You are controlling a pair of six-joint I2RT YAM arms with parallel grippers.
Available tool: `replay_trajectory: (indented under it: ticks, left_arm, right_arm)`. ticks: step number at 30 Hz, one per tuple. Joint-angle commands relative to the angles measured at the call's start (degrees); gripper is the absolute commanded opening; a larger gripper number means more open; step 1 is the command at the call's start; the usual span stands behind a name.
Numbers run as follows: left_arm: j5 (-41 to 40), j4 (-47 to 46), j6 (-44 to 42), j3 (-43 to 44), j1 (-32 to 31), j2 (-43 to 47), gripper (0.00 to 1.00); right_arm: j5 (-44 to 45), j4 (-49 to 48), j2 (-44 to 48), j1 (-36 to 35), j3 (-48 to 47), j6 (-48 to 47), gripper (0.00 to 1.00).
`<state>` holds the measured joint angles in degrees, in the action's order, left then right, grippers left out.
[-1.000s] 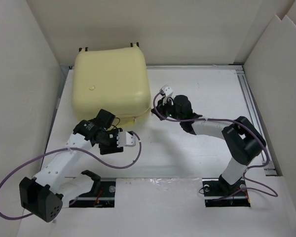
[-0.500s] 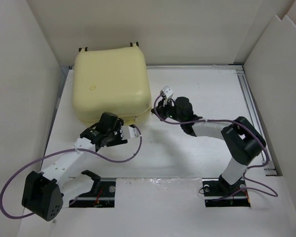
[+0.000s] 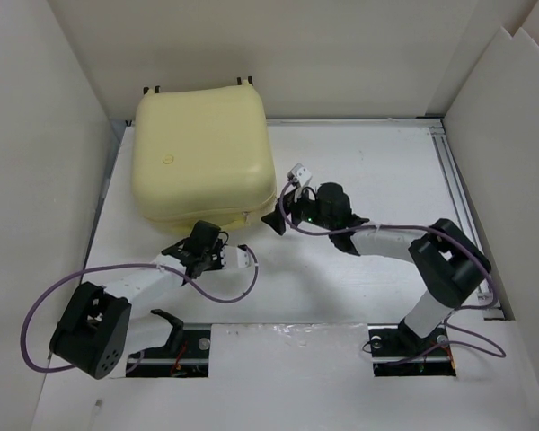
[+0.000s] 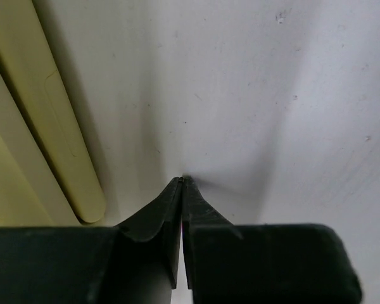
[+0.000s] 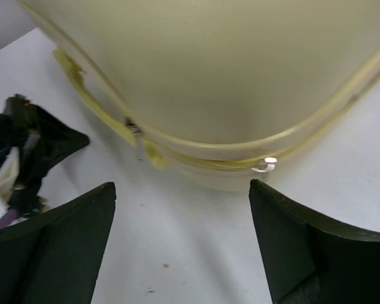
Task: Pack the luggage
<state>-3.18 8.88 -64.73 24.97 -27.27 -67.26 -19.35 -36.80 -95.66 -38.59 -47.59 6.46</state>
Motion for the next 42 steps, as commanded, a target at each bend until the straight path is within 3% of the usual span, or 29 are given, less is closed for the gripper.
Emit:
replay_trajectory:
  ticks: [1,3,8,14,22,24,27,31,32,34,38,42]
  left_arm:
    - [0.28,-2.64,-0.49,-1.50,-0.07,1.26,0.00]
    - [0.28,-3.17,0.12,-2.03,-0.07,1.26,0.00]
    - [-0.25,-0.72,1.88,-0.63,-0.07,3.02,0.00]
    - [-0.86,4.91,2.41,0.17,-0.07,8.89,0.16]
    - [1.51,11.24,-0.83,-0.62,-0.07,21.46,0.39]
    - [1.51,11.24,-1.53,-1.23,-0.07,23.40,0.41]
    - [1.51,11.77,-1.02,-1.24,-0.07,24.55,0.42]
    - [1.51,12.47,2.06,0.69,-0.07,22.70,0.42]
    - [2.12,12.47,3.28,1.39,-0.07,21.92,0.42]
    - [2.65,11.95,4.78,2.00,-0.07,21.30,0.42]
    - [3.70,8.26,8.65,3.85,-0.07,20.78,0.42]
    - [5.29,6.85,10.41,5.87,-0.07,19.72,0.50]
  right_arm:
    - [2.20,-3.11,4.07,-6.38,1.19,-0.22,0.90]
    - [7.02,-3.11,4.07,-9.39,0.32,0.30,0.89]
    - [15.57,-3.11,0.21,-13.62,-2.33,6.02,0.73]
    - [24.52,-3.63,-3.92,-14.15,-4.69,14.19,0.68]
    - [25.86,-3.63,-7.61,-14.76,-8.83,16.83,0.60]
    - [25.86,-3.63,-8.41,-15.29,-10.58,16.83,0.57]
    - [25.86,-3.63,-9.64,-15.29,-11.21,18.06,0.47]
    - [28.48,-5.29,-9.64,-15.82,-11.21,18.59,0.21]
    - [29.19,-5.91,-9.64,-16.34,-10.42,18.59,0.10]
    - [29.73,-5.92,-8.93,-16.34,-9.80,18.59,0.00]
    - [29.73,-4.70,-8.32,-16.34,-9.27,16.93,0.00]
    - [27.81,2.50,-7.70,-16.34,-11.38,14.03,0.00]
